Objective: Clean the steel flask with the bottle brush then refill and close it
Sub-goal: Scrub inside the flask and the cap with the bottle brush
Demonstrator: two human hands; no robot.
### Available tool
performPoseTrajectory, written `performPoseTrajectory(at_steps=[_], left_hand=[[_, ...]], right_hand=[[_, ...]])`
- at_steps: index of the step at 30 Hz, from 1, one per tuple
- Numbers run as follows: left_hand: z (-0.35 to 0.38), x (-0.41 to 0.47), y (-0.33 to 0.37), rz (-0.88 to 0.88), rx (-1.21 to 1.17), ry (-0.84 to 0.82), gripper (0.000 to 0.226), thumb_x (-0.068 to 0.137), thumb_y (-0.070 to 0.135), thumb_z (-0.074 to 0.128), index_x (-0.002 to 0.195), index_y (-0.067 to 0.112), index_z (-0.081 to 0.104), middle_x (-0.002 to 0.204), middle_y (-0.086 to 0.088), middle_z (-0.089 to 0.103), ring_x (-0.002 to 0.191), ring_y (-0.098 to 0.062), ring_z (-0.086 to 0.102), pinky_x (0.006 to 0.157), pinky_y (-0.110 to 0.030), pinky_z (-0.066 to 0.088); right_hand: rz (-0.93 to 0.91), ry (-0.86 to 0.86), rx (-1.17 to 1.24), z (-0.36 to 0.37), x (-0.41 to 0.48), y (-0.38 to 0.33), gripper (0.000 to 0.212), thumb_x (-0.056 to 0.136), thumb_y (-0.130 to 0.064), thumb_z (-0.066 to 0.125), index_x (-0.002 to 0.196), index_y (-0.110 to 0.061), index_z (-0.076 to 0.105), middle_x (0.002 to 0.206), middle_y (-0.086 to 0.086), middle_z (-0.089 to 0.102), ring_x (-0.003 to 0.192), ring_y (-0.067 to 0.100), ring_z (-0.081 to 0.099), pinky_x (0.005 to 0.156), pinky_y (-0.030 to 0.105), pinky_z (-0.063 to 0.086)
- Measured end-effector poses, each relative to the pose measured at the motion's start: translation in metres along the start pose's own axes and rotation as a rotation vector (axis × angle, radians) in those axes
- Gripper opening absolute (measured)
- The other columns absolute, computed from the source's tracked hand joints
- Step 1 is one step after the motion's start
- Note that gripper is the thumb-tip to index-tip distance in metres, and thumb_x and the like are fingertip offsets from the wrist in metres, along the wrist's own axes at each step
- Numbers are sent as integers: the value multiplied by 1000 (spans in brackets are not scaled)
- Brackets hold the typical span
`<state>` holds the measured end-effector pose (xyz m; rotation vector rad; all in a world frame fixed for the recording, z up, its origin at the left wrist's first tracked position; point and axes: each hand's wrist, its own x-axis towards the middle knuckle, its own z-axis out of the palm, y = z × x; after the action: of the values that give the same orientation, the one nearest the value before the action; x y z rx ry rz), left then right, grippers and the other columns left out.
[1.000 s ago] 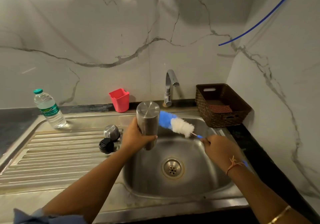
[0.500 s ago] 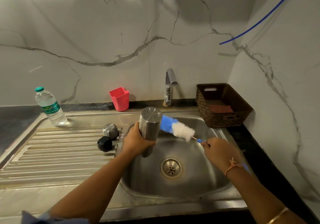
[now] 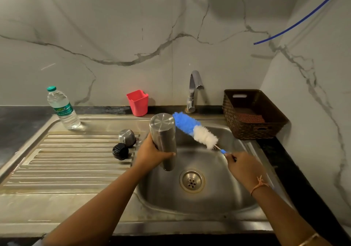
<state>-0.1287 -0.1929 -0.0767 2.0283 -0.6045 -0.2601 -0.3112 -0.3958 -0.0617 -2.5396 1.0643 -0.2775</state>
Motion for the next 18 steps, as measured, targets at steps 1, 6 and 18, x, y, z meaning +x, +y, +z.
performPoseTrajectory(at_steps=[1,6,18], left_hand=[[-3,0,-2,-24,-22,-10,75,58,29,88,115,35,39,107,10,57,102,-12,55,87,-30,47],[-23,0,-8,-103,-218,-28,75,55,25,91,117,25,49,107,4,64,101,-16,63,83,-39,57],[-124,-13,-36,-51,-149,-182,86,53,34,89,126,26,44,105,10,63,96,-10,63,71,-31,58]], right_hand=[[13,-4,30,3,0,-2,37,95,-35,46,62,-20,49,57,-3,49,57,16,49,48,25,29],[39,6,120,11,4,-15,36,93,-30,49,63,-13,60,57,0,52,56,19,50,48,27,31],[75,106,266,37,-4,-92,45,92,-26,51,52,-4,49,51,11,49,51,27,46,49,29,28]])
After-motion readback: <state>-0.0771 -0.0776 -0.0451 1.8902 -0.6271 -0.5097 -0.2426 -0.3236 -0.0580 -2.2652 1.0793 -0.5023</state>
